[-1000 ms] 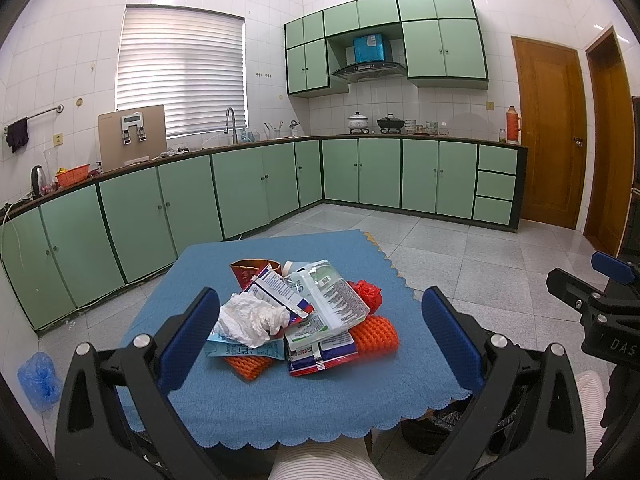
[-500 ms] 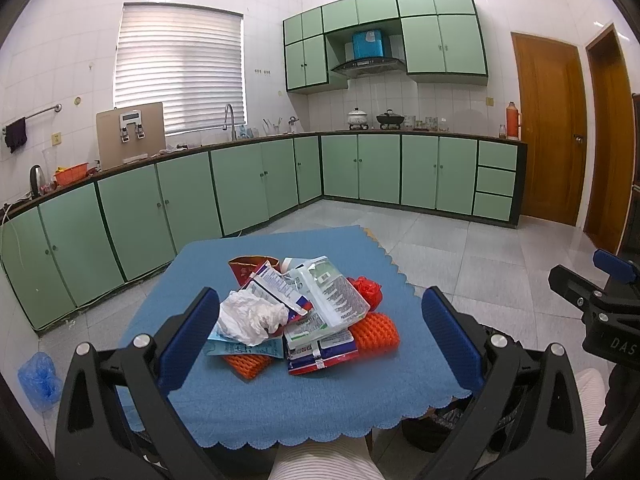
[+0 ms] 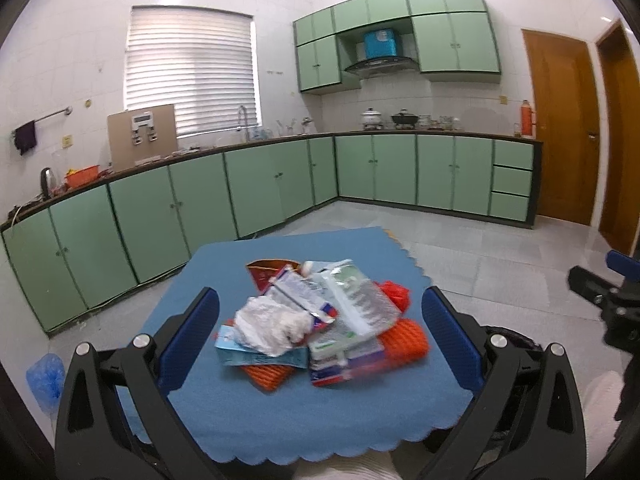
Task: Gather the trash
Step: 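Lower the right gripper onto the white tissue and close on it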
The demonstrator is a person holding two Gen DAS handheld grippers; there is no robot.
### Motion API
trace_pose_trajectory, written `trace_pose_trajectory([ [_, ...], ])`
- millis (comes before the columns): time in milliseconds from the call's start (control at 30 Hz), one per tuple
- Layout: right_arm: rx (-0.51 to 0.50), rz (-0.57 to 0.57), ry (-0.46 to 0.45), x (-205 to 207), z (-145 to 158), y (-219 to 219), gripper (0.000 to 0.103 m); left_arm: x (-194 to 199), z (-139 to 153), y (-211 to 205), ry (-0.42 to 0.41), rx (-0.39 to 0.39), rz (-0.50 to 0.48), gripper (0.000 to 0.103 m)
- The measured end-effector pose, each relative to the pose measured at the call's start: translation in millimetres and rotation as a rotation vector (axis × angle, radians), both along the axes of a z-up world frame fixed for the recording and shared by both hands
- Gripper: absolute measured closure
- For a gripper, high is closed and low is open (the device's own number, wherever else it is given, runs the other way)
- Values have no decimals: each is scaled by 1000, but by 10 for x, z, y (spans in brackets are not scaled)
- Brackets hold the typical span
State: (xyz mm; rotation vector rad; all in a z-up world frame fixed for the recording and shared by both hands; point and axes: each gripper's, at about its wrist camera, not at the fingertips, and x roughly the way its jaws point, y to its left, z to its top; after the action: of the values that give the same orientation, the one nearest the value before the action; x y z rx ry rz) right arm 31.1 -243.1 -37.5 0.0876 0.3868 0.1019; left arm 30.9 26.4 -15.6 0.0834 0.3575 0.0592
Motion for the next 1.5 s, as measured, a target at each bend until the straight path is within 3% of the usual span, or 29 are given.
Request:
trace_pose_trajectory([
  [333, 9, 92, 25, 515, -154, 310, 8, 316, -305, 565, 40, 12, 128, 5],
  [633, -24, 203, 73, 974, -355, 829, 19, 536, -623, 881, 88, 4, 160, 5],
  [833, -79, 252, 69, 1132, -473, 1165, 27, 683, -786, 1048, 129, -13, 189, 5],
  [1267, -50, 440, 109, 1430, -617, 1979, 38, 737, -946, 1757, 186, -16, 355, 5],
  [1500, -48, 486, 164, 1530, -792, 2285, 43, 781, -1013, 1959, 225, -30, 376, 7],
])
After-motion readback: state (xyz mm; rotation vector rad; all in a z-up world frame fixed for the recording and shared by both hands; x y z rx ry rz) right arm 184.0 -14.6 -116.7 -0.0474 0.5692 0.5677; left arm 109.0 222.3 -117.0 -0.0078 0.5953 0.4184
